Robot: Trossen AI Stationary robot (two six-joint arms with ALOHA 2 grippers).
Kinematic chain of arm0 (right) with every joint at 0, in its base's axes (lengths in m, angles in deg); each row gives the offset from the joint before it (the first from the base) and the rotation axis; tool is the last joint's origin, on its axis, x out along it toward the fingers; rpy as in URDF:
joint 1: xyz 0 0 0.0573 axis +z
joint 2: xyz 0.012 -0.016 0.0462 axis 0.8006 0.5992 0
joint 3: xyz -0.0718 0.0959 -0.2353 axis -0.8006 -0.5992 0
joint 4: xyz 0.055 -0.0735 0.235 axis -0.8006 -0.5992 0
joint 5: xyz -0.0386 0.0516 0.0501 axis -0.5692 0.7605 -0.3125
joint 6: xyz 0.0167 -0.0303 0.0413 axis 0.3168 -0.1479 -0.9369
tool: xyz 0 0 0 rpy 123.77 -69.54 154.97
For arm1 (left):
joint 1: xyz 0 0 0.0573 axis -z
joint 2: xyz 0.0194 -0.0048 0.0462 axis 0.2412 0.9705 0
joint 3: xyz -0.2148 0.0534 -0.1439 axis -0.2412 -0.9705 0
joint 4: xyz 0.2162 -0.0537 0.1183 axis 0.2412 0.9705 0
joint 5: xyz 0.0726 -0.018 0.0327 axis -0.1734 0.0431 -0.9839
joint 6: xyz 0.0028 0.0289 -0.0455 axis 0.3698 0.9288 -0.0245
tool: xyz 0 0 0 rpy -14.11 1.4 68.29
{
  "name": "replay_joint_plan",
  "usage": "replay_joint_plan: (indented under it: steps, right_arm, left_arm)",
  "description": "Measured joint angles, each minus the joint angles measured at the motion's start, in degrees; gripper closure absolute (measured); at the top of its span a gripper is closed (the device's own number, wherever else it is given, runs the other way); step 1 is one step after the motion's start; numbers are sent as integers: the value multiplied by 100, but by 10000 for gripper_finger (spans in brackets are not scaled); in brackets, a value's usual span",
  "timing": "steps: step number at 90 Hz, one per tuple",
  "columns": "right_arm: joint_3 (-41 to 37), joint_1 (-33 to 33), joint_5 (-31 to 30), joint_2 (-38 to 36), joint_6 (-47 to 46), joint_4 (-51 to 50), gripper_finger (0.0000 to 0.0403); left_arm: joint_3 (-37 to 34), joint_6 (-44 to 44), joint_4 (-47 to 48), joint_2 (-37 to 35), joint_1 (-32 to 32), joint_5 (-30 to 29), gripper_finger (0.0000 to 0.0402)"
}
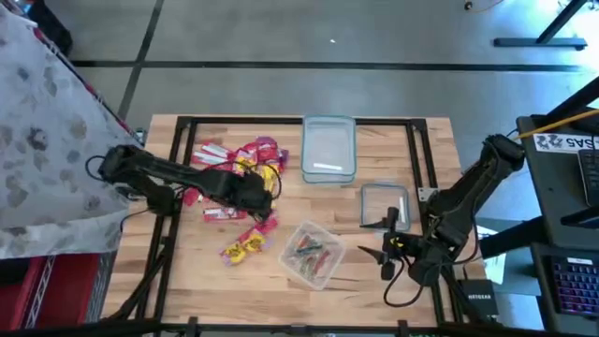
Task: Sort candy
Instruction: Adjust the candies in the table
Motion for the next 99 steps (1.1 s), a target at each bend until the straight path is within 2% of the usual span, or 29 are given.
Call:
replay_joint_plan:
  steps: [14,28,36,47,60,74,80,87,99]
  right_arm:
    - [0,-2,-24,1,0,-9,155]
    - [0,0,16,2,0,-11,155]
    - [0,-2,20,0,0,-17,155]
    - [0,-2,21,1,0,-30,155]
    - [0,-2,15,20,0,-32,155]
    - [0,-2,14,103,2,-44,155]
    - [0,-2,15,153,2,-42,155]
    - [0,-2,8,215,0,-31,155]
    - [0,-85,17,308,1,-10,155]
  left_arm:
    - [-706,175,-101,8,-667,28,301]
    - [-1539,-500,-108,8,-1219,238,301]
    - [-1999,-535,-609,4,-1383,518,301]
    - [-2324,-268,-1600,-31,-1362,965,302]
    - [-2230,154,-2652,-20,-1037,1136,302]
    - [-2064,1030,-3354,-44,-731,1743,302]
    - [-1982,1081,-3193,-43,-646,1656,302]
    - [-1917,783,-3081,-42,-597,1250,303]
    - [-1780,885,-3607,-43,-605,549,315]
